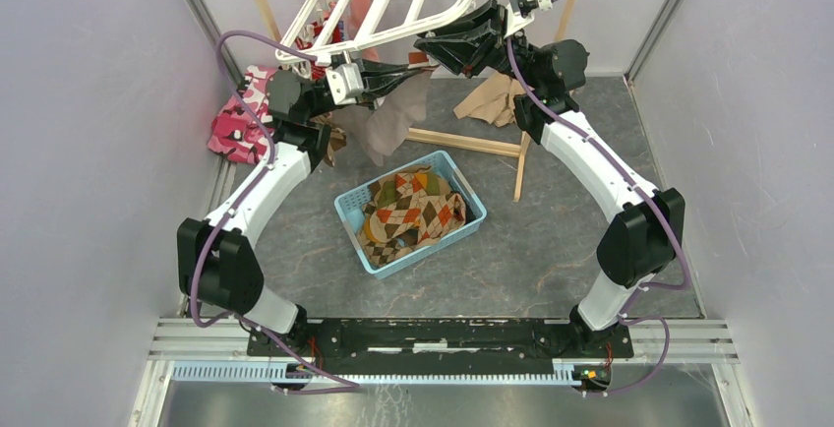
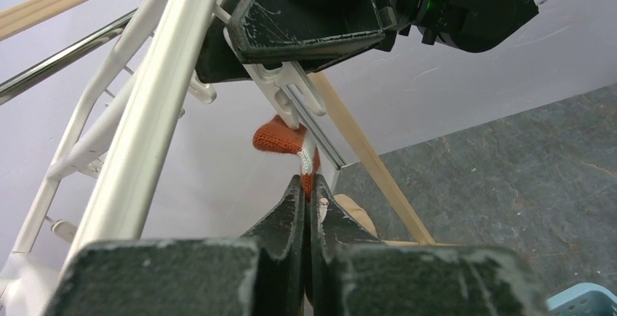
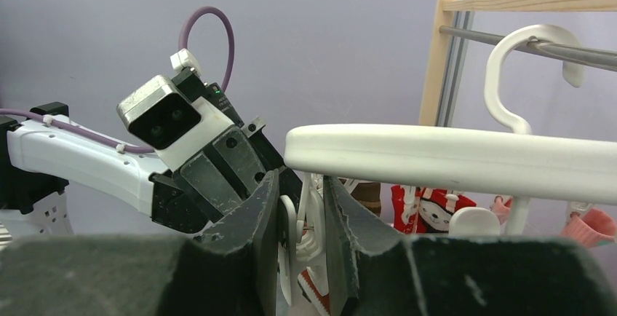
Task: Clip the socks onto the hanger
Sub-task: Clamp the sock onto the hanger.
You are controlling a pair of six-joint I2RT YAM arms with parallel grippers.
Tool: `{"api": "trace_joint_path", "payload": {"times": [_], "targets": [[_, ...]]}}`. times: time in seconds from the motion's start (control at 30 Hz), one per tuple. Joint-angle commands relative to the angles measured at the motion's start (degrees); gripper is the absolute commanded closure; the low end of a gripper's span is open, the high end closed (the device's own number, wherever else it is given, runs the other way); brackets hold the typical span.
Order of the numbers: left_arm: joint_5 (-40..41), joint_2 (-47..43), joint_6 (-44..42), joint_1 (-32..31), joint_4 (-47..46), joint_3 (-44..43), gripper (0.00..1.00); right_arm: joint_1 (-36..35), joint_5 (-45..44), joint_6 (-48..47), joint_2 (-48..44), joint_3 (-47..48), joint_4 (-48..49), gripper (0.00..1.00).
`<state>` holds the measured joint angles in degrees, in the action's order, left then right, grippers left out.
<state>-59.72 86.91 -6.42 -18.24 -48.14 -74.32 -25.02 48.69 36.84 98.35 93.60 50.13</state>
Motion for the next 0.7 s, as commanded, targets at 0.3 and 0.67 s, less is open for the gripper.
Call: {"api": "trace_joint_path", "payload": {"times": [0.3,0.67], "targets": [[1.86,-0.42,11.0,-0.26,-9.37,1.13,0.98,-0.03,0.73,1.06,-0.3,-0.31,3.31,0.88],[-3.63,-3.4,-7.38,-0.6,9.51,0.82,0.98,0.21,0.49,2.69,0.18,-0.35,4.79,0.88]]}}
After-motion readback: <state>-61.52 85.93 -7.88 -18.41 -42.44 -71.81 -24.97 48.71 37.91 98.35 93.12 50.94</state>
